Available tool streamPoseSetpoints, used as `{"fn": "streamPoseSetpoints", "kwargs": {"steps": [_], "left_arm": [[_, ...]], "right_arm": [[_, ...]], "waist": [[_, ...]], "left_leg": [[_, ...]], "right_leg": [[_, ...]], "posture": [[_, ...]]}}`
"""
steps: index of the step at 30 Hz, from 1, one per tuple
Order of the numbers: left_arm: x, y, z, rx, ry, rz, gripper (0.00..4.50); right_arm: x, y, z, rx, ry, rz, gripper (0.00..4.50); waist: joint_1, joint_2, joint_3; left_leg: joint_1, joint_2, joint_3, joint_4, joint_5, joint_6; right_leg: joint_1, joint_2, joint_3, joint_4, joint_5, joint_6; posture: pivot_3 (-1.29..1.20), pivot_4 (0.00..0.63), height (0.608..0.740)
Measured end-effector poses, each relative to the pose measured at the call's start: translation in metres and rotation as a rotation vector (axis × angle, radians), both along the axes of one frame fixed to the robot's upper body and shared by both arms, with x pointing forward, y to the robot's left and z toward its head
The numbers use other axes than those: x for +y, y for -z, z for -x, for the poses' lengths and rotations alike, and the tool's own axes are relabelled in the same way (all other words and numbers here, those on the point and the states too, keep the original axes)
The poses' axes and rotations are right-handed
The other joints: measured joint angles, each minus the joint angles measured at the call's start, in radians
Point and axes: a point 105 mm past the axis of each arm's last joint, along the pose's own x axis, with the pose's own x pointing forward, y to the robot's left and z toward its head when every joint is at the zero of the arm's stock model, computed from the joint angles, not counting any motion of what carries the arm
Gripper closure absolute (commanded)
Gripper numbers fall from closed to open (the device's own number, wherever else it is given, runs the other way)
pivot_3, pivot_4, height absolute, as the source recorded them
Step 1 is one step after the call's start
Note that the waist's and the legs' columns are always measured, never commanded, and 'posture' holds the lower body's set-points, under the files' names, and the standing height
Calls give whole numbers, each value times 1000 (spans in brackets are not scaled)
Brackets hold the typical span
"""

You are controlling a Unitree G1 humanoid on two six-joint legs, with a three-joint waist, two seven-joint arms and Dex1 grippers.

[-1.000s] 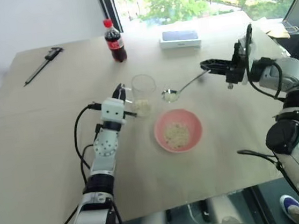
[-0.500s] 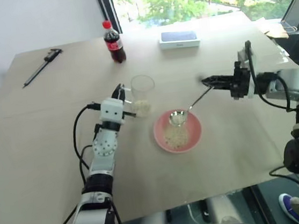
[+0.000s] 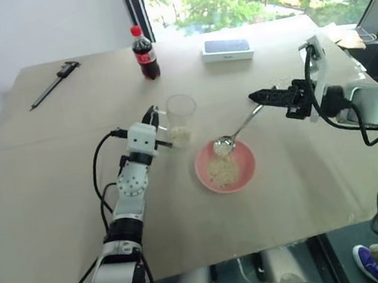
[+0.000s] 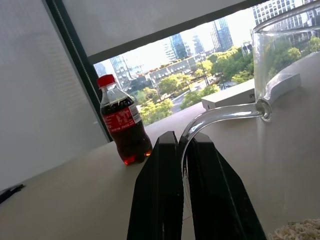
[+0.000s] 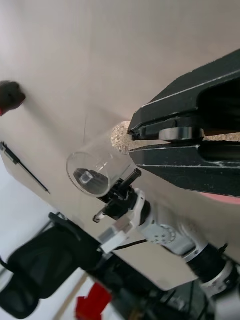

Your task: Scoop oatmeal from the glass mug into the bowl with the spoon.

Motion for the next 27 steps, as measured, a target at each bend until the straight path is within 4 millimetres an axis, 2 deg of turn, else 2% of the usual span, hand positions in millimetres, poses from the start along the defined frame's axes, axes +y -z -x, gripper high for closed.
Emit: {"fn": "streamPoseSetpoints", "kwargs": {"steps": [9,17,25,27], "left_arm": [[-1,0,-2,20,16,17,4422],[-3,1,-2,42,39,36,4422],[-2,4,1,70,66,53,4422],[0,3,2,71,63,53,4422]], "right_arm": [[13,-5,20,-347,-163,135,4500],[11,12,32,-529,-312,297,4500],[15,14,37,-585,-386,328,4500],[19,13,33,-506,-351,253,4500]], "waist": [[4,0,0],[16,0,0],[23,0,0],[21,-1,0]], "left_leg": [[0,0,-1,0,0,0],[0,-1,-1,0,0,-1],[0,-1,-2,0,2,-4],[1,-1,-2,0,2,-4]], "right_leg": [[0,0,-1,-1,0,0],[0,0,-1,-1,0,0],[1,-1,-1,-2,0,0],[1,-1,-1,-1,0,0]], "posture": [[0,150,740],[0,150,740],[0,150,740],[0,150,740]]}}
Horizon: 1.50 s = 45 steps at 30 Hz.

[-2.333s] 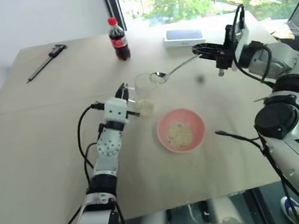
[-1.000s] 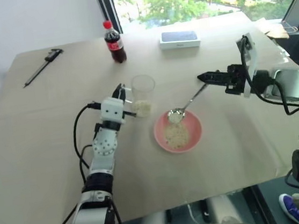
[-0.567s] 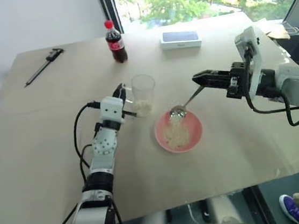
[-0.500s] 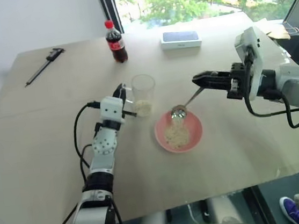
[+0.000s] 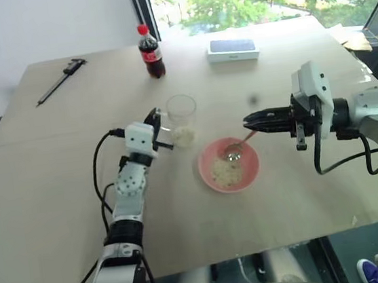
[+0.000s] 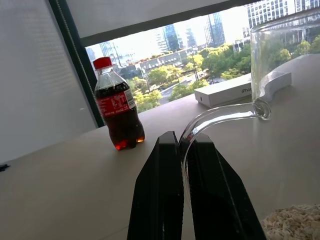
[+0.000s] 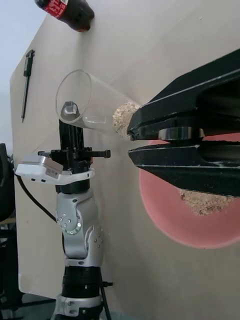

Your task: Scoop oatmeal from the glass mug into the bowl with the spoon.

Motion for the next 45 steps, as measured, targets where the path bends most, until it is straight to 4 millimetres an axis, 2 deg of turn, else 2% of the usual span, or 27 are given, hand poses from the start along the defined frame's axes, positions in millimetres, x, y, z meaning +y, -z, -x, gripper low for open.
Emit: {"fn": "streamPoseSetpoints", "kwargs": {"steps": [3,5,8,10,14,17,23,28,31,34,36,41,45], "left_arm": [[-1,0,1,3,6,-1,4422],[-2,1,2,10,20,8,4422],[-2,2,3,16,30,15,4422],[-2,2,5,24,41,25,4422],[-7,4,6,31,62,35,4422],[-11,4,7,34,77,40,4422],[-14,6,7,47,79,57,4422],[-18,7,8,48,88,60,4422],[-19,7,8,50,90,60,4500],[-19,7,8,50,89,62,4500],[-20,7,8,52,89,66,4500],[-19,9,9,56,86,76,4500],[-18,14,10,76,85,74,3143]], "right_arm": [[-3,-7,-17,185,84,-117,4500],[-10,-21,-34,315,159,-232,4500],[-10,-39,-49,426,193,-371,4500],[-2,-62,-63,504,202,-501,4500],[26,-91,-73,577,180,-588,4500],[39,-83,-79,614,212,-558,4500],[46,-47,-97,597,372,-369,4500],[51,-37,-102,574,392,-324,4500],[57,-34,-104,537,397,-293,3470],[61,-36,-104,510,375,-302,1985],[61,-41,-105,472,372,-322,1166],[59,-54,-111,374,390,-392,1166],[56,-56,-113,350,407,-419,1100]], "waist": [[4,0,0],[4,0,0],[1,0,0],[-1,0,0],[1,1,0],[6,0,-1],[3,0,-1],[1,0,-1],[1,0,-1],[0,0,-1],[0,0,-1],[0,0,-1],[-1,0,-1]], "left_leg": [[0,0,-2,0,0,0],[-1,-1,-2,0,0,0],[-1,0,-1,-1,0,0],[-2,0,0,-1,0,-1],[-3,0,-1,-1,0,-1],[-5,-2,-2,-1,0,0],[-4,-2,-2,0,0,0],[-4,-2,-2,0,0,0],[-4,-2,-2,0,0,0],[-4,-2,-2,0,0,0],[-4,-2,-2,0,0,0],[-4,-2,-2,0,0,-1],[-4,-2,-2,0,0,-1]], "right_leg": [[0,-1,-1,0,0,0],[0,-2,-1,0,0,0],[-1,-4,0,0,0,0],[-3,-5,1,1,0,0],[-3,-4,0,0,0,0],[-3,-3,-2,-1,0,0],[-3,-2,-2,0,0,0],[-3,-2,-2,0,0,0],[-3,-2,-2,0,0,0],[-3,-1,-2,0,0,0],[-3,-2,-2,0,0,0],[-3,-1,-2,0,0,0],[-4,-1,-2,0,0,0]], "posture": [[0,150,740],[0,150,740],[0,150,740],[0,150,740],[0,150,740],[0,150,740],[0,150,740],[0,150,740],[0,150,740],[0,150,740],[0,150,740],[0,150,740],[0,150,740]]}}
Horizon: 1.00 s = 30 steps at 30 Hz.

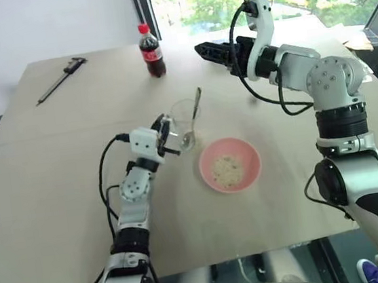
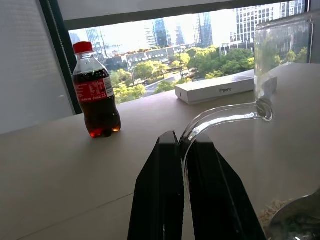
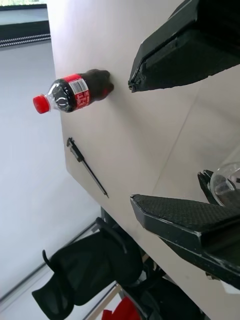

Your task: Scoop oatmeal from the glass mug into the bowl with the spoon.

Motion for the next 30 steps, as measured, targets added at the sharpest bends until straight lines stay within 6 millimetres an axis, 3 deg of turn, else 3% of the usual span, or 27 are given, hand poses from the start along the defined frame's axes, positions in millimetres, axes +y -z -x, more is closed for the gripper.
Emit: {"fn": "streamPoseSetpoints", "kwargs": {"steps": [2,8,16,18,20,24,28,30], "left_arm": [[-2,6,1,21,7,-5,2168],[0,7,5,25,-1,-3,2168],[6,0,30,11,-12,-1,2168],[8,-2,39,20,-10,11,2168],[17,-4,48,29,-30,35,2168],[42,-5,73,82,-93,51,2168],[41,-3,102,138,-75,73,2168],[42,13,124,239,-75,87,2168]], "right_arm": [[-1,-1,-1,-14,5,-2,1100],[-5,0,-3,-25,17,-10,1100],[-13,4,-1,-37,16,-33,1100],[-24,3,2,-133,50,-19,1100],[-44,15,2,-216,105,44,1100],[-91,78,10,-215,178,160,1100],[-113,109,31,-231,187,244,1100],[-124,125,49,-226,172,268,1100]], "waist": [[0,0,0],[-3,0,0],[-2,0,0],[0,0,0],[5,0,0],[2,1,1],[-3,1,1],[-1,1,1]], "left_leg": [[0,0,0,0,0,0],[0,0,0,0,0,0],[-1,1,0,-1,0,0],[-1,1,-1,-1,-1,1],[-1,1,-3,-1,-1,1],[-2,0,0,-1,0,0],[1,3,2,-2,-2,3],[2,3,2,-3,-3,4]], "right_leg": [[0,0,0,0,0,0],[-1,0,1,0,0,0],[-1,0,1,-1,0,0],[-1,0,0,-1,0,0],[1,-1,-2,-4,0,0],[0,-1,0,-4,0,0],[1,0,2,-4,0,0],[1,1,2,-3,0,0]], "posture": [[0,150,740],[0,150,740],[0,150,740],[0,150,740],[0,150,740],[0,150,740],[0,150,740],[0,150,740]]}}
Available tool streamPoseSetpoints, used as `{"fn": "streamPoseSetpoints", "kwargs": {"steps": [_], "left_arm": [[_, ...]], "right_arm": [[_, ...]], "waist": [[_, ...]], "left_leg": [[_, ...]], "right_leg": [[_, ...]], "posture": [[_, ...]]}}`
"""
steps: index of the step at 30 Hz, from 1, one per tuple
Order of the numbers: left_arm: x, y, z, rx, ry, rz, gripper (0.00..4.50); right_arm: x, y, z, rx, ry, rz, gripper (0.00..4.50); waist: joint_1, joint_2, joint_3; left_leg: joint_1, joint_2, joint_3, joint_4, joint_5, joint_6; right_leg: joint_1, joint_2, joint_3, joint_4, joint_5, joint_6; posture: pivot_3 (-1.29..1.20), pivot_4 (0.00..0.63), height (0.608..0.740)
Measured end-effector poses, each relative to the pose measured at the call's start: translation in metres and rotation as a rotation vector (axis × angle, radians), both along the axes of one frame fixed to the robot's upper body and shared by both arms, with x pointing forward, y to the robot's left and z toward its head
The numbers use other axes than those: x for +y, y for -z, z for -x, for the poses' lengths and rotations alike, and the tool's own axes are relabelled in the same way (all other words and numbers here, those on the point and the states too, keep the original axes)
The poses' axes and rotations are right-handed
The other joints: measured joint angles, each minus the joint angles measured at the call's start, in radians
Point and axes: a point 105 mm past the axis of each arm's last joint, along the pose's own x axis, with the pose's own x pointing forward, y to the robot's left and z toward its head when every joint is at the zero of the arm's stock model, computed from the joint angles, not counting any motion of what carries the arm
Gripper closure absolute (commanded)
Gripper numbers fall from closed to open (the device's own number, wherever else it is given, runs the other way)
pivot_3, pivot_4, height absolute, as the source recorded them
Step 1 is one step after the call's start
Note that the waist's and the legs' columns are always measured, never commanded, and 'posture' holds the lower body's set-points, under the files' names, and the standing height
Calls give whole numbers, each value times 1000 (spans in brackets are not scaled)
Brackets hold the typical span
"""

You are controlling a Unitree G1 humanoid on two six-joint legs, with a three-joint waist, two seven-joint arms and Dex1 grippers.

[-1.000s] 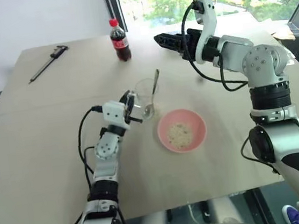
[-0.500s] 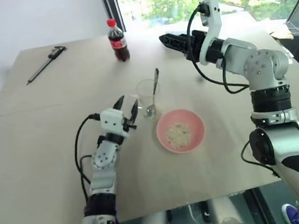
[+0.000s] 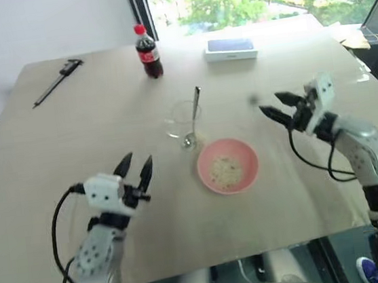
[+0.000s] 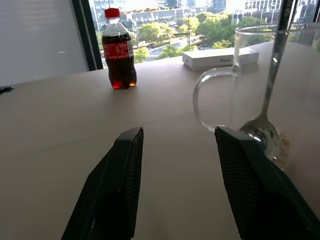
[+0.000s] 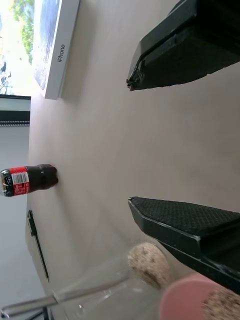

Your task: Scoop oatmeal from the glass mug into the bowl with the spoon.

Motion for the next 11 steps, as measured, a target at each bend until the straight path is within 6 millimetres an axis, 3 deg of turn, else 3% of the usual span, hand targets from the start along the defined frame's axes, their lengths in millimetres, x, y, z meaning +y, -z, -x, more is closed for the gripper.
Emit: {"fn": "streamPoseSetpoints", "kwargs": {"steps": [6,11], "left_arm": [[6,33,26,197,15,-38,2168],[3,40,32,238,52,-54,2168]], "right_arm": [[-24,57,47,146,-56,37,1100],[-44,94,73,192,-71,77,1100]], "waist": [[8,0,1],[1,0,3]], "left_leg": [[11,0,-4,1,-1,1],[22,4,0,1,-3,4]], "right_leg": [[17,4,-4,-7,-3,-3],[27,5,-2,-12,-5,0]], "posture": [[0,150,740],[0,150,740]]}}
